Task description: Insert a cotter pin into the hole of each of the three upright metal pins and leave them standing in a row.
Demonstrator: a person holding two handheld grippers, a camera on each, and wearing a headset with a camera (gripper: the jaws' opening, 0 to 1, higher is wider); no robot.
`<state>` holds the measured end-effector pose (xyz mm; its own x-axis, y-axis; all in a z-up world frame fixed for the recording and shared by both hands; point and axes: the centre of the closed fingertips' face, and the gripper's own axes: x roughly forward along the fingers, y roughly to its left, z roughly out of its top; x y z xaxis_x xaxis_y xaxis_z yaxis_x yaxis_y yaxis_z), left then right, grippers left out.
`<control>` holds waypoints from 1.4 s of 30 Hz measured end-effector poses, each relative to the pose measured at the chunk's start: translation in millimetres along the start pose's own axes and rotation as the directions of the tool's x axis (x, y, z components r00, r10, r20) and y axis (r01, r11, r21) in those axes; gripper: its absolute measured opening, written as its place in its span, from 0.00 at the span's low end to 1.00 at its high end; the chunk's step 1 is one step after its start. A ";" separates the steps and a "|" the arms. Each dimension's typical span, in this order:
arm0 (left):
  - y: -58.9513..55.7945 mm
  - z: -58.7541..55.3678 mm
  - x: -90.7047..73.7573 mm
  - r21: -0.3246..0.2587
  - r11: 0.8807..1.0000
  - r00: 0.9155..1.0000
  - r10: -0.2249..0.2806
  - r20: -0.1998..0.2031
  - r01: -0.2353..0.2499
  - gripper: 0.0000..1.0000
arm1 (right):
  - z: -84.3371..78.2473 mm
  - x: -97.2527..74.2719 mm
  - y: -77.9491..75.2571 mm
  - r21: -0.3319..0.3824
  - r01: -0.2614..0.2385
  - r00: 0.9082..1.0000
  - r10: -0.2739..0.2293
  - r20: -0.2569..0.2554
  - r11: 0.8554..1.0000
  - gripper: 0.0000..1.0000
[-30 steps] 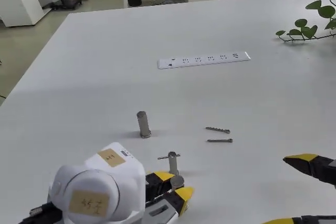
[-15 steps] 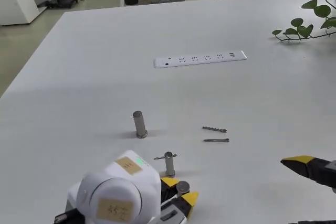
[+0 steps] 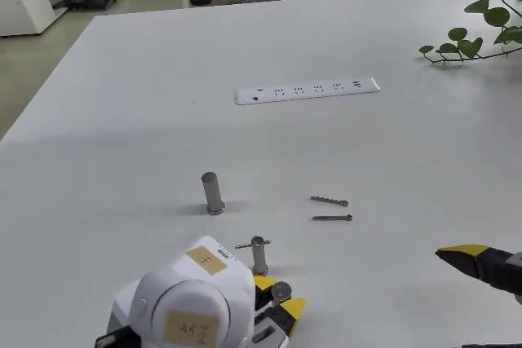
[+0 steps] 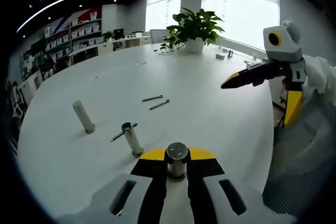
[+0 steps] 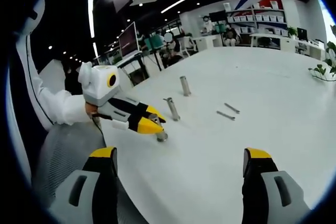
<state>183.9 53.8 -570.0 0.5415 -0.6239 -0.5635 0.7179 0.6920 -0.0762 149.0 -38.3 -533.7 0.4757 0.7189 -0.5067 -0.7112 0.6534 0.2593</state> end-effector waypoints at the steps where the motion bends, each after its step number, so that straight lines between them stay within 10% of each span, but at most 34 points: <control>1: -1.2 0.1 0.2 0.002 1.000 1.000 -0.004 0.003 0.004 0.10 | 0.3 0.0 0.1 0.000 0.000 1.000 0.000 0.001 1.000 0.98; 22: -6.2 -8.8 4.6 0.019 1.000 1.000 -0.015 0.008 0.014 0.11 | 2.1 -4.8 -1.8 0.009 0.015 1.000 -0.015 0.011 1.000 0.98; 26: -9.5 0.1 2.1 0.059 0.997 0.996 -0.051 0.071 0.047 0.21 | 1.8 -6.9 -3.3 0.014 0.022 1.000 -0.023 0.014 1.000 0.98; 42: 0.7 -13.3 -25.8 0.025 0.977 0.976 -0.214 0.030 0.213 0.73 | 0.0 -12.0 -12.0 0.015 0.045 0.999 -0.045 0.005 0.999 0.98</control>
<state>164.5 75.3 -566.5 0.3885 -0.7681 -0.5090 0.8277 0.5337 -0.1736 151.8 -54.8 -530.8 0.5102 0.6898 -0.5137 -0.6812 0.6887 0.2483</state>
